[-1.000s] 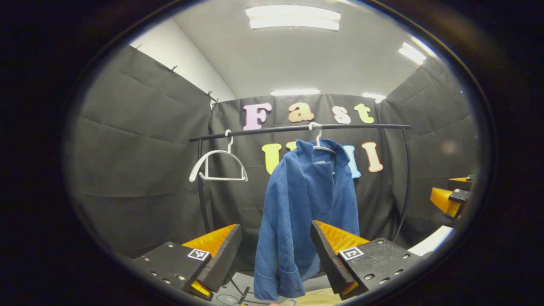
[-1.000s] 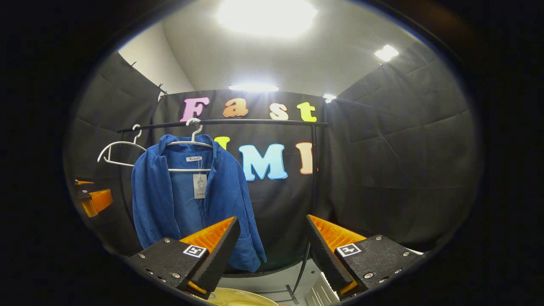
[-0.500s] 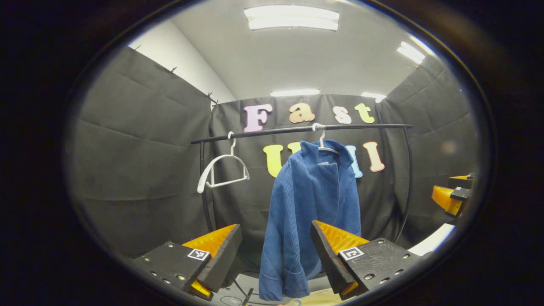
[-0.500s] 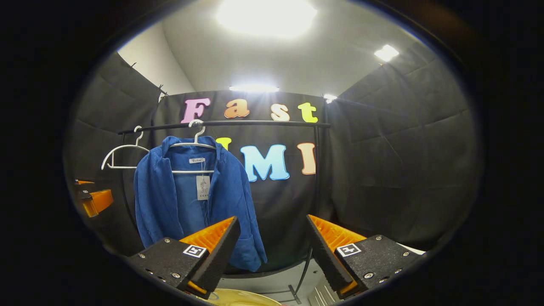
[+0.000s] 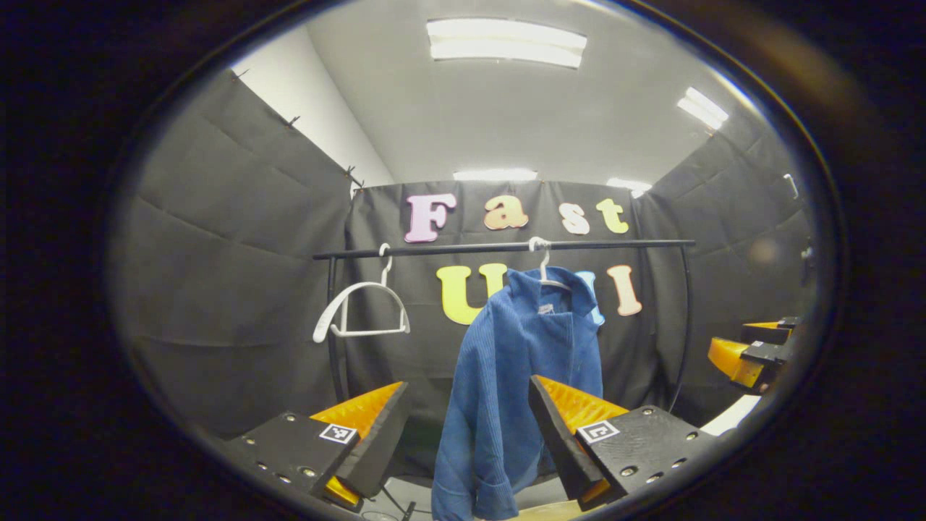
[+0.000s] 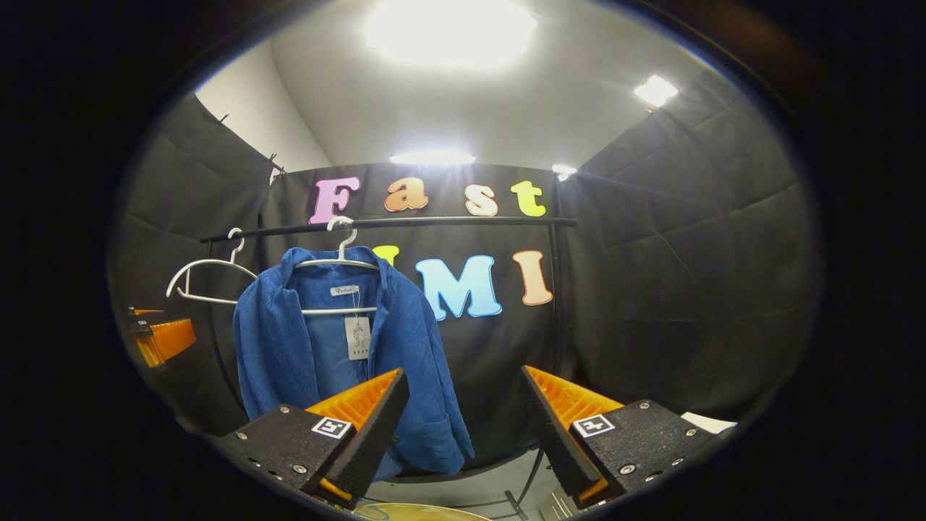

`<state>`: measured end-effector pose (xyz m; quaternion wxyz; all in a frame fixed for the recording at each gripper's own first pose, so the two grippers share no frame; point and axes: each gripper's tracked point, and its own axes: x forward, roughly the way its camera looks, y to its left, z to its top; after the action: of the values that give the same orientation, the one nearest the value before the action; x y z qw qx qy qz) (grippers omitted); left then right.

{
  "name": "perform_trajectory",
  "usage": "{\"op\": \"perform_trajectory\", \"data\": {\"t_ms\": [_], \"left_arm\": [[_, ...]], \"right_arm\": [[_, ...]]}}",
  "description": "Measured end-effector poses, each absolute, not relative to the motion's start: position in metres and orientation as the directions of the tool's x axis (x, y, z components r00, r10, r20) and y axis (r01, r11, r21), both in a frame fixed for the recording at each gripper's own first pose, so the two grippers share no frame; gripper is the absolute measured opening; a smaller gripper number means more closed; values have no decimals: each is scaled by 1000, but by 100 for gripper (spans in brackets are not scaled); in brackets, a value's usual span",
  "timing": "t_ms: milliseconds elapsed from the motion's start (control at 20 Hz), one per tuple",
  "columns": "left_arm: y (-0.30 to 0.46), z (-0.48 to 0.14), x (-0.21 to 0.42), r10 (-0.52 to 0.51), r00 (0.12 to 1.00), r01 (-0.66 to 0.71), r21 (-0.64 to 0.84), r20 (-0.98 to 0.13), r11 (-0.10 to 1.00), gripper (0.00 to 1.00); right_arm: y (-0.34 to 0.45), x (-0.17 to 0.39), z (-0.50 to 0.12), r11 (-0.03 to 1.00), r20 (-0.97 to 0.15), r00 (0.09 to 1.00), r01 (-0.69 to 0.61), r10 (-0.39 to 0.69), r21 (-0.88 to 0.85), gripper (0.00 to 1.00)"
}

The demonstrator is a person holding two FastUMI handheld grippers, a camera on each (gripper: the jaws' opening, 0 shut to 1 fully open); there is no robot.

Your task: Grasp the clothes on the hanger with both hands and then place them into the laundry hamper below.

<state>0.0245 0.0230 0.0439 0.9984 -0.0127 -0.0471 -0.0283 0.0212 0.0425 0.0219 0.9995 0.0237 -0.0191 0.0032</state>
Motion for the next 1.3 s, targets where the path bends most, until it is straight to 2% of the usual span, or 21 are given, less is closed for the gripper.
{"op": "perform_trajectory", "data": {"t_ms": [350, 850, 1300], "left_arm": [[-7, 57, 42, -70, 993, 73, -26, 98, 997, 99], [-62, 56, 98, -29, 997, 28, 17, 74, 999, 99], [-87, 40, 147, -10, 999, 10, 14, 46, 1000, 99]], "right_arm": [[60, 66, 58, 993, 113, 989, -105, 99, 51, 95], [98, 142, 68, 948, 111, 948, -307, 297, 82, 95], [134, 195, 61, 910, 105, 912, -406, 397, 83, 95]]}}
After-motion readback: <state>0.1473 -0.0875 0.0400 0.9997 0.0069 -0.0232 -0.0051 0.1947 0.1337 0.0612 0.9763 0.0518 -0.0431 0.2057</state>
